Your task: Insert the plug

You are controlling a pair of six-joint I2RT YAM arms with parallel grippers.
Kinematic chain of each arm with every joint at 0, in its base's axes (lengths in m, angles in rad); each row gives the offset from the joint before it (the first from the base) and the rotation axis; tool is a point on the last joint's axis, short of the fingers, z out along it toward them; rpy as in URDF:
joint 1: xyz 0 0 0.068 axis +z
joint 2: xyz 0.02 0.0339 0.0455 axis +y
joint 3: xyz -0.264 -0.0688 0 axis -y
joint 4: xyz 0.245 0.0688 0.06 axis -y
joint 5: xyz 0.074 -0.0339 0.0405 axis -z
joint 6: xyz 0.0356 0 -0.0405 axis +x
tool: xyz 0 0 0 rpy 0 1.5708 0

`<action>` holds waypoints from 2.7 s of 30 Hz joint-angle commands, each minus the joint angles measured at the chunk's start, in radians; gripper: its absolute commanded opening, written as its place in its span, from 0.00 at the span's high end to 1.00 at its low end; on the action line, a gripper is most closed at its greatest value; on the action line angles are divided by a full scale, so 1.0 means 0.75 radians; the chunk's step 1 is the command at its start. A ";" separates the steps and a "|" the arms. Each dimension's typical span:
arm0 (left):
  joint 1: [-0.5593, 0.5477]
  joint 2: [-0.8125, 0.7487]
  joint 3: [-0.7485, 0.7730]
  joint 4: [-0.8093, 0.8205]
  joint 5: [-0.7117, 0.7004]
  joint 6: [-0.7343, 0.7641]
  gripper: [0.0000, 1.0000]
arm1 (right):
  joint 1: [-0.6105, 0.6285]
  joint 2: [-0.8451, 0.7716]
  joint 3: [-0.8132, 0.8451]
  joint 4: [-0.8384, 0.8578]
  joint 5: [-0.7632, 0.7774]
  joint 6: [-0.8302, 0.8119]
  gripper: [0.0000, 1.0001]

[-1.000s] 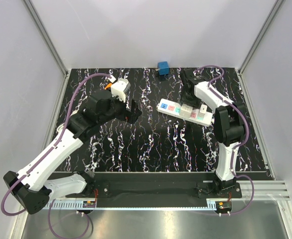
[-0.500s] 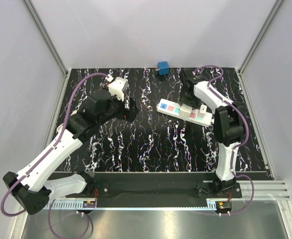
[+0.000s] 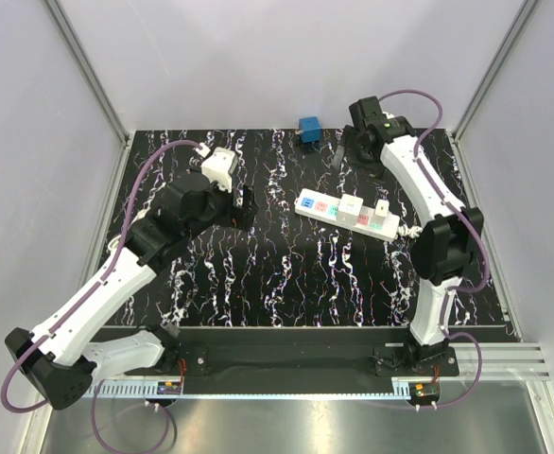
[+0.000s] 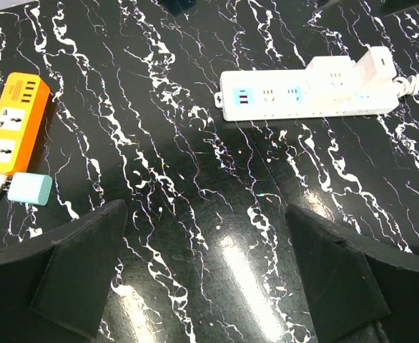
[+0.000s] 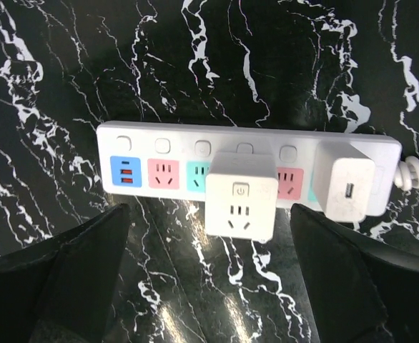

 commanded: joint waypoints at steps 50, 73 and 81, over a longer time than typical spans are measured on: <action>0.812 0.689 0.112 0.095 0.062 -0.410 0.07 | -0.016 -0.683 -0.874 0.544 -0.503 -0.141 0.59; 0.837 1.105 0.196 0.118 0.027 -0.539 0.18 | -0.016 -1.042 -1.038 0.591 -0.621 -0.106 0.35; 0.837 1.150 0.222 0.128 0.009 -0.521 0.18 | -0.014 -1.066 -1.036 0.595 -0.638 -0.088 0.34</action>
